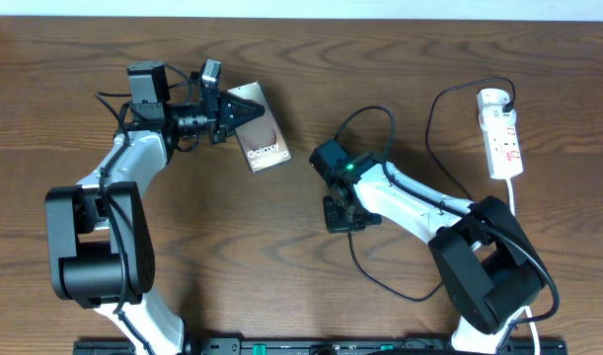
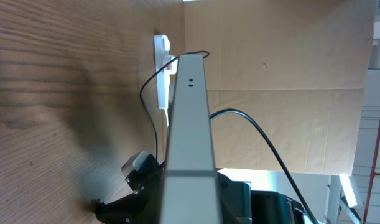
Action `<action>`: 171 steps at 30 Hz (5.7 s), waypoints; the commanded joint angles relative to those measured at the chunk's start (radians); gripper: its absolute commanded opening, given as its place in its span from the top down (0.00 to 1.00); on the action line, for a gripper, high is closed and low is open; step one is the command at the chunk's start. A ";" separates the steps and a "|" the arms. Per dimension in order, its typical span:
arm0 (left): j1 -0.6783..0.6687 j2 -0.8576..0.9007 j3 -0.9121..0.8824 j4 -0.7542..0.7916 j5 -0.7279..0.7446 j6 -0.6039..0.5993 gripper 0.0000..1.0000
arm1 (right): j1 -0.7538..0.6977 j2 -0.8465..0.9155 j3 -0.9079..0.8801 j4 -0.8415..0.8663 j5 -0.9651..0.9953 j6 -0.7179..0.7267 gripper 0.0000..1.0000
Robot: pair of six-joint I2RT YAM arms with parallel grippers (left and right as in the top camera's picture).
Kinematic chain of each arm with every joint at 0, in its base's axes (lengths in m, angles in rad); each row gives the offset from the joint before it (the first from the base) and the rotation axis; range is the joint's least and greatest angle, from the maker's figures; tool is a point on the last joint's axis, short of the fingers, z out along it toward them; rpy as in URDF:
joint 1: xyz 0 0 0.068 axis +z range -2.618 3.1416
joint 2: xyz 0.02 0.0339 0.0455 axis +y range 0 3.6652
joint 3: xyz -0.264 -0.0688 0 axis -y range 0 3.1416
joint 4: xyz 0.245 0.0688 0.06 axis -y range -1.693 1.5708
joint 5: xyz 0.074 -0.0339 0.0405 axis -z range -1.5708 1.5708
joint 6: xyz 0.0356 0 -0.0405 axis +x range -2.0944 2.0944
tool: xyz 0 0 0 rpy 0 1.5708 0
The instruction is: Plug charger to phone and switch on socket
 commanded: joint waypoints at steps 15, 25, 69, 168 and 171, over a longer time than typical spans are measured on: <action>0.041 -0.006 0.009 0.070 0.110 -0.006 0.93 | -0.141 -0.085 0.108 -0.020 -0.856 -0.574 0.99; 0.135 -0.006 0.010 0.166 0.133 -0.115 0.93 | -0.295 -0.087 0.093 -0.167 -1.350 -1.090 0.99; 0.014 -0.007 0.022 1.286 -0.041 -1.036 0.93 | -0.251 -0.040 0.092 1.062 -1.532 0.046 0.99; -0.055 -0.007 0.022 1.296 -0.010 -0.949 0.93 | -0.275 -0.040 0.092 1.072 -1.475 0.058 0.99; -0.055 -0.007 0.022 1.296 -0.011 -0.955 0.93 | -0.275 -0.040 0.092 1.072 -1.471 0.057 0.99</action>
